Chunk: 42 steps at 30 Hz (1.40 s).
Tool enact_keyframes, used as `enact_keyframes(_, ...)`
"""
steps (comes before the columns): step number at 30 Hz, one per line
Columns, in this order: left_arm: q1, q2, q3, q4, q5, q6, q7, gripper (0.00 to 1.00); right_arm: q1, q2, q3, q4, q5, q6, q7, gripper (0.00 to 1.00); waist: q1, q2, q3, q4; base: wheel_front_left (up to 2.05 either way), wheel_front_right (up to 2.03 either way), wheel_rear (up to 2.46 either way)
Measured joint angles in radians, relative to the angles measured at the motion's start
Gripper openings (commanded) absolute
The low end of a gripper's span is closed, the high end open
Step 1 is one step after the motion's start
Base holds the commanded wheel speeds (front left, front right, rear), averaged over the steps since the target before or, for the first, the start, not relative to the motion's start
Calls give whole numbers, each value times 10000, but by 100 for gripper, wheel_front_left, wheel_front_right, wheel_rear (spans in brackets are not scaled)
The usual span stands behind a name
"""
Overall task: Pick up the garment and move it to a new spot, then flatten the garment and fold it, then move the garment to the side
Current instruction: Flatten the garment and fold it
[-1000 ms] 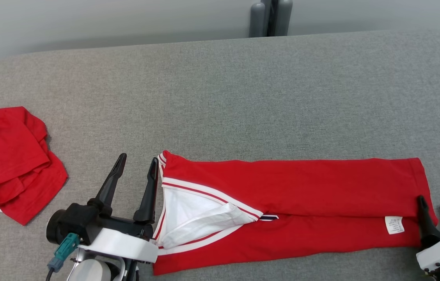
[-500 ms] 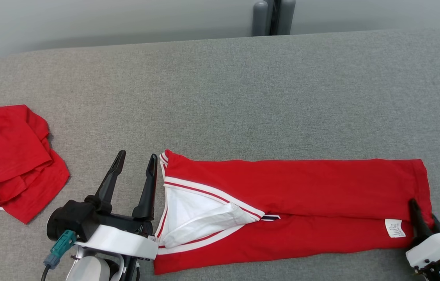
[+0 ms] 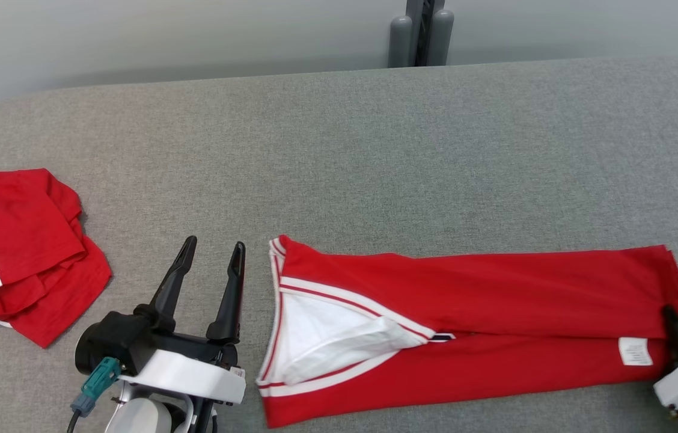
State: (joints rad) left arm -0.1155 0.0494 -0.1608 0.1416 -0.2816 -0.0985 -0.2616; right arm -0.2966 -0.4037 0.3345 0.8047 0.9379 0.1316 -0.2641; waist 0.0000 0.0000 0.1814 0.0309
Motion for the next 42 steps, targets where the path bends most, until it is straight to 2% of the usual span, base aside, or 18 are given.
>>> enact_keyframes(2,4,2,-6,-8,-2,0,0,100,-67,-117,-35,69,-59,0,0,0,0,0,2,-10,0,0,0)
enact_keyframes(11,-6,0,0,-35,2,-6,-2,100,-690,-1411,-291,882,-255,-6,0,0,0,0,57,-108,0,0,0)
enact_keyframes(16,-31,-2,-65,-40,-40,-2,0,100,-946,-1659,-67,1058,-178,-6,-2,0,0,0,32,-175,0,0,0)
enact_keyframes(19,-46,0,-96,-69,-621,35,-2,100,-1012,-1674,125,1030,-79,-6,-2,0,0,0,-49,-209,0,0,0)
enact_keyframes(22,-48,-6,-142,-81,-631,84,0,100,-1012,-1685,433,880,-38,-6,0,0,0,0,-178,-246,0,0,0)
enact_keyframes(32,60,-2,-58,-146,-769,207,-2,100,-1203,-1601,1507,-842,533,-8,1189,0,0,0,-505,-598,0,0,0)
enact_keyframes(42,-120,-10,508,-211,-614,201,-2,100,-1176,-723,1597,-3916,2353,-10,3657,0,1,0,-446,-867,0,0,0)
